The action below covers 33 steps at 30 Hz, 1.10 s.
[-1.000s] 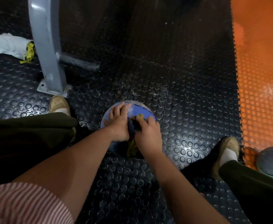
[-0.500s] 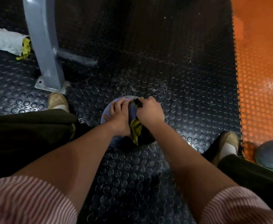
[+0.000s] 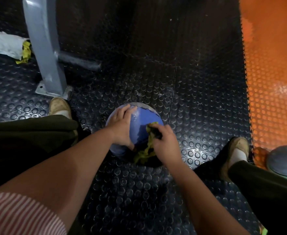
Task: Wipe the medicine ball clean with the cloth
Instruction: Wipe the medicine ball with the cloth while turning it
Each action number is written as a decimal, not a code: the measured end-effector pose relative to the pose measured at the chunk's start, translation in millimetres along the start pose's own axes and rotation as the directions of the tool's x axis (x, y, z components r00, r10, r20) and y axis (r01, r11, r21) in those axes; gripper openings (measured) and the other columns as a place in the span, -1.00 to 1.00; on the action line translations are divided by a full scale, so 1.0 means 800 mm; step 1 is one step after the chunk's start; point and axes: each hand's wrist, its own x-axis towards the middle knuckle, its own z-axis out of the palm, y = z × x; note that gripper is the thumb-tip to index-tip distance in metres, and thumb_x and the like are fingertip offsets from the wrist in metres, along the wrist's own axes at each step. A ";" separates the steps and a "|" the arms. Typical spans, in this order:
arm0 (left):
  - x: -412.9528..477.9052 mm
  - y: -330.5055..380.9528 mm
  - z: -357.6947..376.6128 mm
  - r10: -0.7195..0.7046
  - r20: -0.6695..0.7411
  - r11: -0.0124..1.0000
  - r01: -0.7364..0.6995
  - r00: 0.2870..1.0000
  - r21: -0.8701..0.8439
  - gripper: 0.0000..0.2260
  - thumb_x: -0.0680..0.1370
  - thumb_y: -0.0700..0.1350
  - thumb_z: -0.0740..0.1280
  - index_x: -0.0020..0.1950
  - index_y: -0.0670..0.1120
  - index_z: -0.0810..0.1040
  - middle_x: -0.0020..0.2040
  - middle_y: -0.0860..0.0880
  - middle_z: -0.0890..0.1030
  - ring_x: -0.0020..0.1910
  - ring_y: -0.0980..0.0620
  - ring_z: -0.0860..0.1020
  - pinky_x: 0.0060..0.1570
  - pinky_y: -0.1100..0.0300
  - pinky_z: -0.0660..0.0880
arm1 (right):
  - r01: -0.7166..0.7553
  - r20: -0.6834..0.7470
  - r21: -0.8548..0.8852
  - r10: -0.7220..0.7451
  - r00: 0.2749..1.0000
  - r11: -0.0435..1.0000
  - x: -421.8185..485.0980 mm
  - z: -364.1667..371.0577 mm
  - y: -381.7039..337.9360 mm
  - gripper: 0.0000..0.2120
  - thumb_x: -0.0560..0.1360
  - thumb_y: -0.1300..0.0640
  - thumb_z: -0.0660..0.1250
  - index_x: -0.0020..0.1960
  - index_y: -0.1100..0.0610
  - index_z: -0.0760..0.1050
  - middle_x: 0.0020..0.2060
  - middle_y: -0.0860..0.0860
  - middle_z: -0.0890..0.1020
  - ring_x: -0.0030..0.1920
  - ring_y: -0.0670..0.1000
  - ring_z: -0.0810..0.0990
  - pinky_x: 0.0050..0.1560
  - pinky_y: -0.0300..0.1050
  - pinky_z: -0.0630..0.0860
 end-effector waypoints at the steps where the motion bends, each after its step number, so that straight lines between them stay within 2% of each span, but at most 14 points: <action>1: 0.000 0.002 0.002 0.005 -0.008 1.000 -0.005 1.000 -0.007 0.32 0.17 0.15 0.65 0.56 -0.02 -0.29 0.55 -0.02 -0.29 0.54 -0.06 -0.28 0.53 -0.01 -0.14 | -0.019 -0.048 0.026 0.020 0.999 0.999 0.010 -0.006 -0.007 -0.56 0.46 0.36 0.20 0.28 0.07 0.51 -0.01 -0.06 0.42 0.13 0.02 0.45 0.01 -0.33 0.27; 3: 0.003 0.008 0.007 0.004 -0.017 1.000 -0.004 1.000 0.016 0.33 0.18 0.19 0.63 0.56 -0.05 -0.31 0.56 -0.04 -0.32 0.54 -0.07 -0.32 0.53 -0.01 -0.20 | -0.024 -0.108 0.020 0.026 0.994 0.999 0.032 -0.011 -0.017 -0.58 0.48 0.32 0.21 0.29 0.06 0.50 0.04 -0.05 0.46 0.16 0.03 0.45 0.10 -0.25 0.33; 5: 0.008 0.011 0.012 0.003 -0.046 0.999 -0.001 0.999 0.046 0.35 0.17 0.25 0.60 0.54 -0.08 -0.36 0.56 -0.06 -0.32 0.54 -0.07 -0.32 0.52 -0.02 -0.20 | -0.006 -0.112 0.002 0.006 0.994 1.000 0.051 -0.008 -0.025 -0.61 0.51 0.27 0.22 0.31 0.05 0.48 0.18 0.00 0.46 0.21 0.06 0.44 0.21 -0.17 0.36; 8: 0.011 0.015 0.015 -0.024 -0.041 0.997 0.027 0.999 0.073 0.36 0.19 0.26 0.58 0.52 -0.08 -0.43 0.55 -0.06 -0.36 0.54 -0.08 -0.33 0.52 -0.04 -0.17 | 0.023 -0.024 -0.090 -0.025 0.999 0.996 0.053 0.004 -0.024 -0.58 0.56 0.19 0.22 0.40 0.00 0.37 0.40 0.04 0.27 0.36 0.14 0.27 0.38 -0.05 0.24; 10: 0.008 0.018 0.012 -0.043 -0.025 0.998 0.044 0.999 0.048 0.33 0.23 0.20 0.60 0.53 -0.03 -0.42 0.55 -0.03 -0.36 0.54 -0.09 -0.32 0.52 -0.09 -0.12 | 0.018 0.016 -0.171 -0.015 1.000 0.985 0.039 0.010 -0.016 -0.55 0.58 0.11 0.18 0.46 -0.06 0.27 0.47 0.01 0.15 0.40 0.14 0.13 0.43 0.03 0.14; 13: 0.000 0.021 0.005 -0.092 0.006 0.994 0.092 0.996 -0.057 0.26 0.28 0.07 0.61 0.53 0.06 -0.39 0.55 0.05 -0.37 0.54 -0.08 -0.31 0.48 -0.25 -0.03 | 0.011 -0.017 -0.136 -0.013 1.000 0.991 0.009 0.017 -0.003 -0.55 0.60 0.16 0.15 0.47 -0.03 0.28 0.41 0.03 0.16 0.30 0.11 0.14 0.34 -0.09 0.15; 16: -0.003 0.024 0.007 -0.095 0.013 0.994 0.096 0.995 -0.060 0.26 0.26 0.06 0.62 0.54 0.09 -0.36 0.54 0.06 -0.36 0.54 -0.10 -0.32 0.45 -0.31 -0.01 | 0.005 -0.089 -0.032 -0.007 0.996 0.999 0.001 0.020 0.006 -0.63 0.58 0.27 0.18 0.37 0.15 0.43 0.15 0.05 0.32 0.17 0.08 0.31 0.20 -0.21 0.27; 19: -0.009 0.032 0.013 -0.097 0.004 0.995 0.098 0.995 -0.024 0.27 0.24 0.08 0.62 0.54 0.07 -0.33 0.54 0.03 -0.35 0.53 -0.10 -0.32 0.45 -0.30 -0.01 | -0.010 -0.122 -0.037 0.006 0.993 0.999 0.035 0.012 -0.004 -0.75 0.52 0.33 0.19 0.11 0.27 0.57 -0.03 0.02 0.37 -0.04 0.03 0.40 -0.01 -0.24 0.32; 21: -0.012 0.039 0.017 -0.097 0.002 0.995 0.097 0.995 -0.013 0.28 0.21 0.12 0.63 0.54 0.06 -0.32 0.54 0.03 -0.36 0.53 -0.10 -0.34 0.45 -0.31 -0.02 | -0.015 -0.098 -0.069 0.008 0.995 0.998 0.065 0.006 -0.016 -0.85 0.49 0.34 0.16 -0.17 0.22 0.48 -0.10 0.10 0.40 -0.14 0.08 0.40 -0.11 -0.12 0.33; 22: -0.013 0.041 0.018 -0.099 0.003 0.995 0.099 0.995 -0.011 0.29 0.19 0.15 0.63 0.54 0.06 -0.32 0.53 0.05 -0.36 0.52 -0.10 -0.35 0.45 -0.31 -0.03 | -0.030 -0.069 -0.101 0.023 0.997 0.994 0.079 0.004 -0.021 -0.86 0.48 0.32 0.15 -0.22 0.20 0.42 -0.09 0.14 0.41 -0.15 0.12 0.42 -0.14 -0.06 0.35; 25: -0.008 0.041 0.015 -0.125 0.005 0.991 0.125 0.992 -0.047 0.28 0.19 0.15 0.63 0.54 0.08 -0.30 0.52 0.09 -0.35 0.53 -0.08 -0.34 0.45 -0.32 -0.02 | -0.078 0.019 -0.207 0.083 0.996 0.975 0.094 -0.003 -0.028 -0.86 0.53 0.24 0.15 -0.08 0.25 0.48 0.05 0.16 0.45 -0.10 0.17 0.47 -0.14 -0.06 0.36; 27: -0.002 0.038 0.010 -0.139 0.016 0.985 0.140 0.990 -0.098 0.18 0.30 0.05 0.60 0.55 0.09 -0.29 0.54 0.07 -0.34 0.53 -0.07 -0.33 0.45 -0.32 -0.01 | -0.071 0.029 -0.188 0.077 0.997 0.980 0.077 -0.007 -0.029 -0.84 0.53 0.18 0.20 -0.02 0.22 0.52 0.02 0.13 0.51 -0.11 0.13 0.47 -0.18 -0.12 0.30; 30: 0.000 0.040 0.002 -0.167 0.060 0.972 0.174 0.984 -0.159 0.05 0.43 -0.14 0.48 0.55 0.15 -0.31 0.54 0.08 -0.37 0.53 -0.09 -0.35 0.43 -0.35 -0.03 | -0.075 0.032 -0.230 0.085 0.996 0.970 0.034 -0.007 -0.022 -0.77 0.55 0.12 0.22 0.11 0.23 0.52 0.02 0.10 0.51 -0.03 0.14 0.50 -0.18 -0.13 0.28; 33: -0.005 0.045 0.007 -0.166 0.051 0.979 0.171 0.985 -0.112 0.01 0.45 -0.19 0.42 0.54 0.15 -0.34 0.53 0.07 -0.39 0.52 -0.11 -0.36 0.43 -0.34 0.02 | -0.071 0.007 -0.286 0.076 0.997 0.956 0.022 -0.008 -0.021 -0.76 0.57 0.10 0.21 0.08 0.25 0.51 0.00 0.12 0.49 -0.02 0.17 0.51 -0.20 -0.13 0.27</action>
